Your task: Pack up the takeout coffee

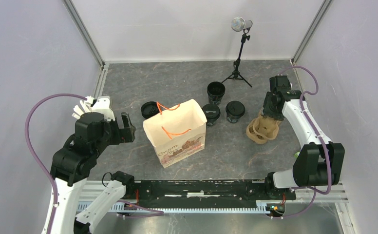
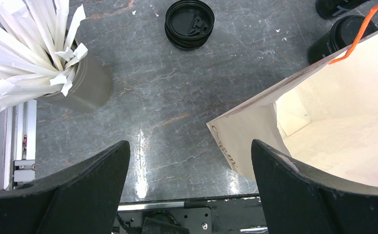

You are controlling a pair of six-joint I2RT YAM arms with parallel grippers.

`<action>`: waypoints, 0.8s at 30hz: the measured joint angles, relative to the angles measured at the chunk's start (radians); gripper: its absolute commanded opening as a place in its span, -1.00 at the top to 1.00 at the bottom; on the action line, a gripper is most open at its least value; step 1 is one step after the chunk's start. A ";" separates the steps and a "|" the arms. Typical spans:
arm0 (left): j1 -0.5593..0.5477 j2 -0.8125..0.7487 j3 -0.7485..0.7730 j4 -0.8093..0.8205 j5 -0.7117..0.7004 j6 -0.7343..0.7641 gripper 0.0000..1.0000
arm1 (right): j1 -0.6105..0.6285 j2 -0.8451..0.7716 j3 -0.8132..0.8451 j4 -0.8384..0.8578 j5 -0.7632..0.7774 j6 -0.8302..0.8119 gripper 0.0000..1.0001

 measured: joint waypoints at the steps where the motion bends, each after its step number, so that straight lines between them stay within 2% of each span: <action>1: 0.000 0.000 0.003 -0.002 0.000 0.000 -1.00 | 0.000 0.000 0.000 0.000 0.000 0.005 -0.14; 14: 0.000 -0.001 0.009 -0.020 -0.004 0.000 -1.00 | -0.014 -0.001 0.000 0.010 -0.011 0.031 -0.03; 24: 0.000 0.000 0.009 -0.020 -0.004 0.000 -1.00 | -0.049 -0.005 -0.013 0.030 -0.027 0.073 -0.02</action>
